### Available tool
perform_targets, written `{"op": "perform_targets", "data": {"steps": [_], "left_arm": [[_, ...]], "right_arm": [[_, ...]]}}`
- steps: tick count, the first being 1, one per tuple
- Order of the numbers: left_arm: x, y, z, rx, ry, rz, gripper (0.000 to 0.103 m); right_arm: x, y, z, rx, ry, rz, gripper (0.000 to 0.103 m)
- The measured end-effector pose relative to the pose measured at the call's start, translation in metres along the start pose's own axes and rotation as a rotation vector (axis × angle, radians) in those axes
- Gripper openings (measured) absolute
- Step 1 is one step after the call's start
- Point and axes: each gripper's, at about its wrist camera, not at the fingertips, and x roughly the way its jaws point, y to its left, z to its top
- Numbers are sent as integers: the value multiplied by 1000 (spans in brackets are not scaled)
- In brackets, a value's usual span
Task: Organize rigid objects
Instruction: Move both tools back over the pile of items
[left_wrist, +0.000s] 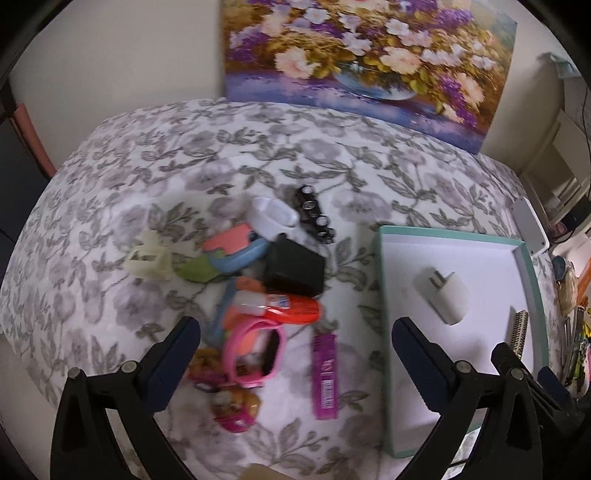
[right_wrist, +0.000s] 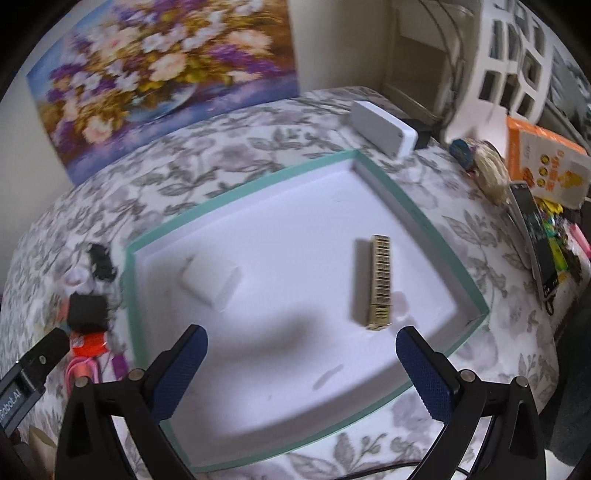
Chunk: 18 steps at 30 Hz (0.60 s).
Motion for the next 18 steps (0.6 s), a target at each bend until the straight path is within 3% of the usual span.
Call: {"op": "perform_targets", "data": {"steps": [12,18], "left_arm": [[-25,56,1,-122,-85,-10,103],[-14,87,2,-179,-19,51,103]], "right_arm": [[-31,55,-18,-92,-38,141,103],[-29,98,-30,-217,-16,189,103]]}}
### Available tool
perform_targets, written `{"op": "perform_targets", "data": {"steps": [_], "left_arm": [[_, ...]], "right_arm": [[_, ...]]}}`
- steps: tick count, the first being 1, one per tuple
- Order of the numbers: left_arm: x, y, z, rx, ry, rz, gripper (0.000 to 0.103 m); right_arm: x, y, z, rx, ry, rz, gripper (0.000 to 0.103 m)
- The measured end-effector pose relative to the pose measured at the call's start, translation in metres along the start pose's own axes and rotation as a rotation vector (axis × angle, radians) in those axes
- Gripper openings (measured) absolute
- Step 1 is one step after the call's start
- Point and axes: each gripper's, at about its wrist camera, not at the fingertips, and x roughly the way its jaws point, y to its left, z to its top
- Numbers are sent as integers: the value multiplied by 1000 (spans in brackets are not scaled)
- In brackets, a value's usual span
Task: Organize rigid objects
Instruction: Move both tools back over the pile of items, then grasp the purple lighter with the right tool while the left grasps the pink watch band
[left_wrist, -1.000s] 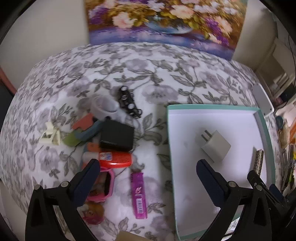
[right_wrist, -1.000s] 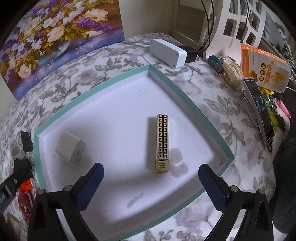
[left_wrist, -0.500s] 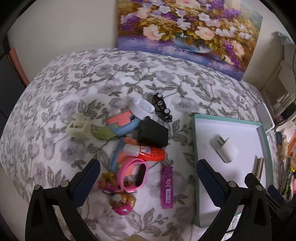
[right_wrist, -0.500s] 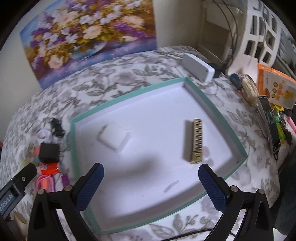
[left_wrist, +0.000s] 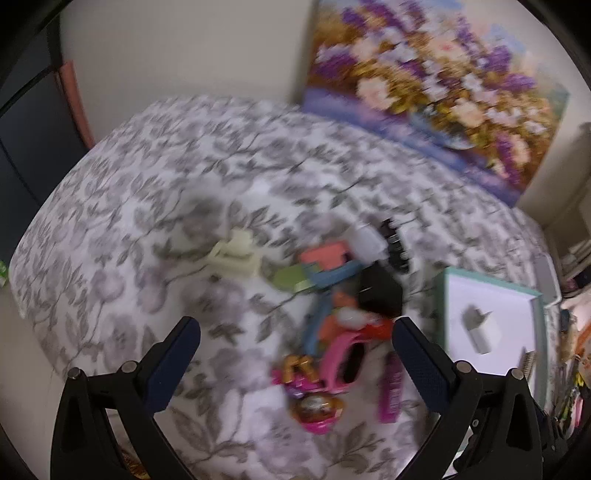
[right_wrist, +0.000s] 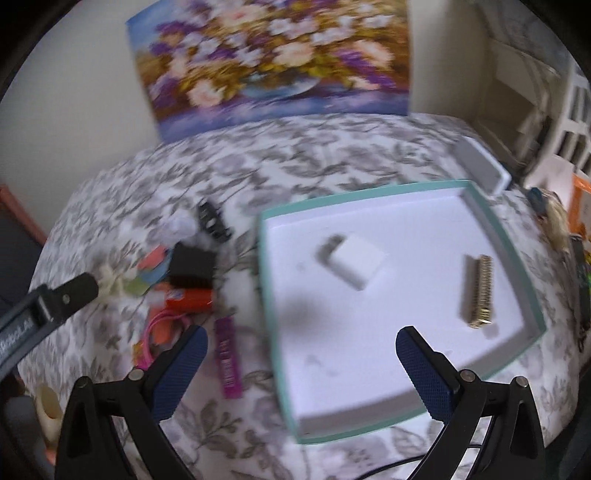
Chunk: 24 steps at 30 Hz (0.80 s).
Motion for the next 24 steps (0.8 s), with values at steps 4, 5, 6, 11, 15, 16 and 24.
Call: {"op": "perform_targets", "data": {"steps": [4,5,6,11,15,16,24], "left_arm": [[17,9,-3,-30,82,-11,103],[21,11,-4,-38,98,-3,103],[24,11,-5,-42,107,2,103],[41,17,-9,-75,166,3,103],[47,18,-10,-86,188,8,103],[48,18,-10,-86,191,9,103],[57,7,-9,-41,207,-4,103]], "right_arm": [[15,20,-5,-32,52,67,103],[18,23,-6,-35,63,75,103],[23,28,-8,-44,83,84,102],[37,38,-15,-68,130,114,91],[47,43,-19,-74,160,136,76],[49,44,-20,-77,167,140,70],[65,53,-23,-104,218,155,48]]}}
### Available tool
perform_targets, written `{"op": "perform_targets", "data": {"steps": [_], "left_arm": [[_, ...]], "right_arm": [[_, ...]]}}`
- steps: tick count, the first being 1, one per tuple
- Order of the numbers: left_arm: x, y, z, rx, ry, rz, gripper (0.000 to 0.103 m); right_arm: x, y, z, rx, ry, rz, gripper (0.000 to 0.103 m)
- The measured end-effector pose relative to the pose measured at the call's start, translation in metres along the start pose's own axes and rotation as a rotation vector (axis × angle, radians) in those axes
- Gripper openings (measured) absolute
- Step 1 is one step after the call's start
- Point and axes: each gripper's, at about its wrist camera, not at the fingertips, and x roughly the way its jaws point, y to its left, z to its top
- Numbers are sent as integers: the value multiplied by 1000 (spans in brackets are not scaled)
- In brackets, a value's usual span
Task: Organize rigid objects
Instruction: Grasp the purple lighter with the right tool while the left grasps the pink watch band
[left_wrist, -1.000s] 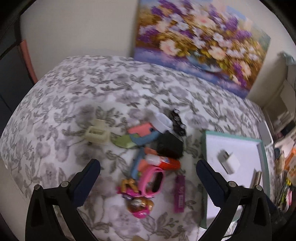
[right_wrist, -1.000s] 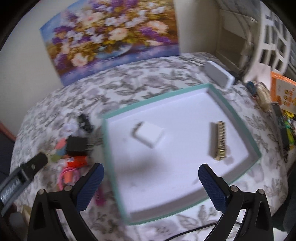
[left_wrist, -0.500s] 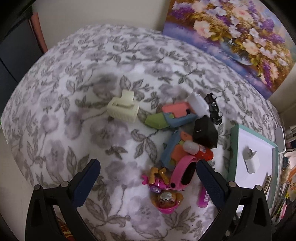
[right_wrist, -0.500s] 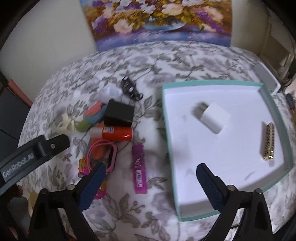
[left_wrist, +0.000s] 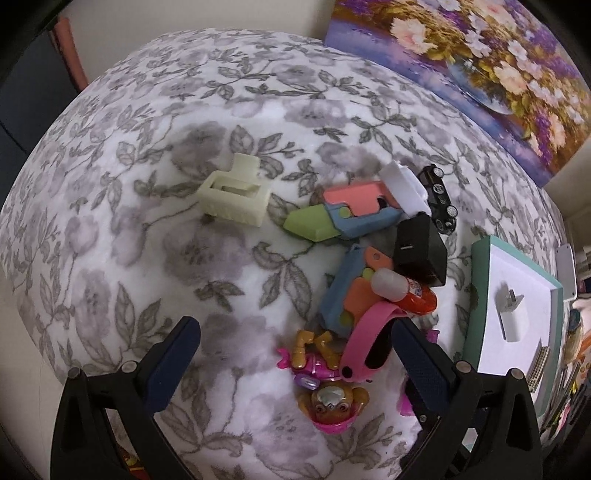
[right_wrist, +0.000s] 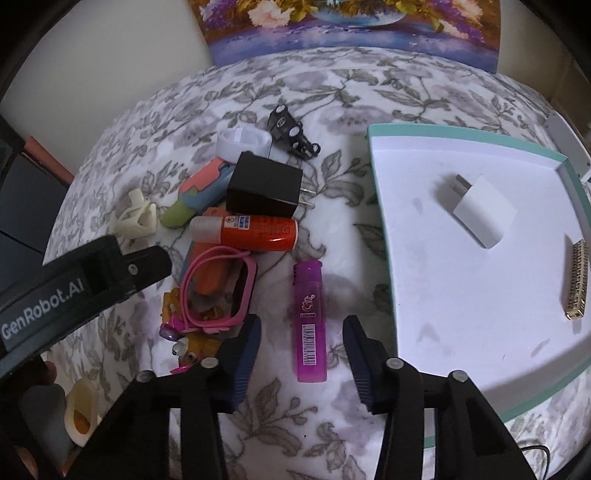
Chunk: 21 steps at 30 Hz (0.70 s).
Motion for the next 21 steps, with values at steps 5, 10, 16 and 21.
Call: {"op": "perform_targets", "data": {"steps": [5,10,16,21], "left_arm": [[6,-11,-1,53,6,3,102],[17,-18,-3,97,29,22,83],[30,-25,-5,129,67,10,57],[29,-34,-8,150,62,-30,35]], "right_arm": [[10,0,1,-4,26,-21,44],[18,0,1,-11,49,-36,41],[22,-2,3,-11,57,-49,38],[22,-1,3,-30,51,-67,35]]}}
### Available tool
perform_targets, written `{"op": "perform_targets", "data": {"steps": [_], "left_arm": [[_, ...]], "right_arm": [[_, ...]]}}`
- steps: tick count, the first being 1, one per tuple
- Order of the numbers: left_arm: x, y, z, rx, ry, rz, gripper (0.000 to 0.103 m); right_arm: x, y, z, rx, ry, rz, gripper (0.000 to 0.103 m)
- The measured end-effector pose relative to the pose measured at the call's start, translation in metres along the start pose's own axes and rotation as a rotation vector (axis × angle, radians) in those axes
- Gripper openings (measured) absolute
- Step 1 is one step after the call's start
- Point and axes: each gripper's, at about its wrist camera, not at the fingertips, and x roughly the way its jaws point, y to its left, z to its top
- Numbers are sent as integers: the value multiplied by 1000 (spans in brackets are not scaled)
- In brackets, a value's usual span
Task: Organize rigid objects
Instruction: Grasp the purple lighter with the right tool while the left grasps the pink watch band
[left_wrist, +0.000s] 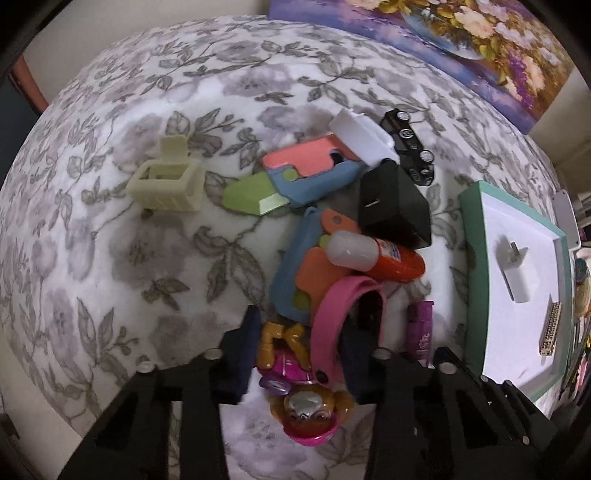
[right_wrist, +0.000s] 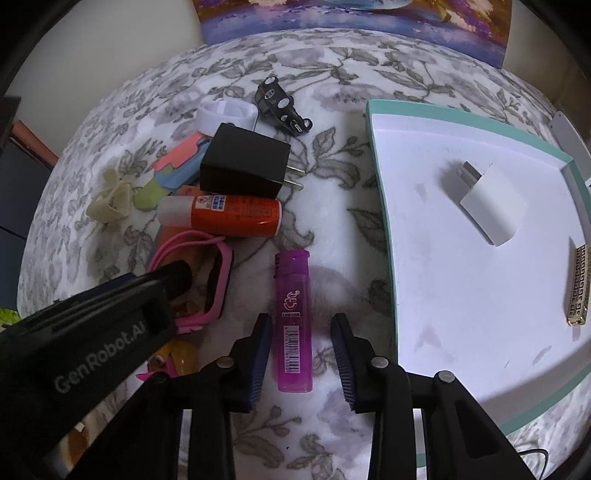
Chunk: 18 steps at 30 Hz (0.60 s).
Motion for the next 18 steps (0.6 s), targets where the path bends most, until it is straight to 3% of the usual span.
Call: {"op": "perform_targets", "data": {"steps": [6,18], "left_arm": [[-3,-2,2,-12,-1,-21,25],[-21,10,-3,-29,-46,-52,25]], "right_arm": [[1,5,0,-35,-16,-24,35],[0,2,1,-22,-17,-19,21]]}}
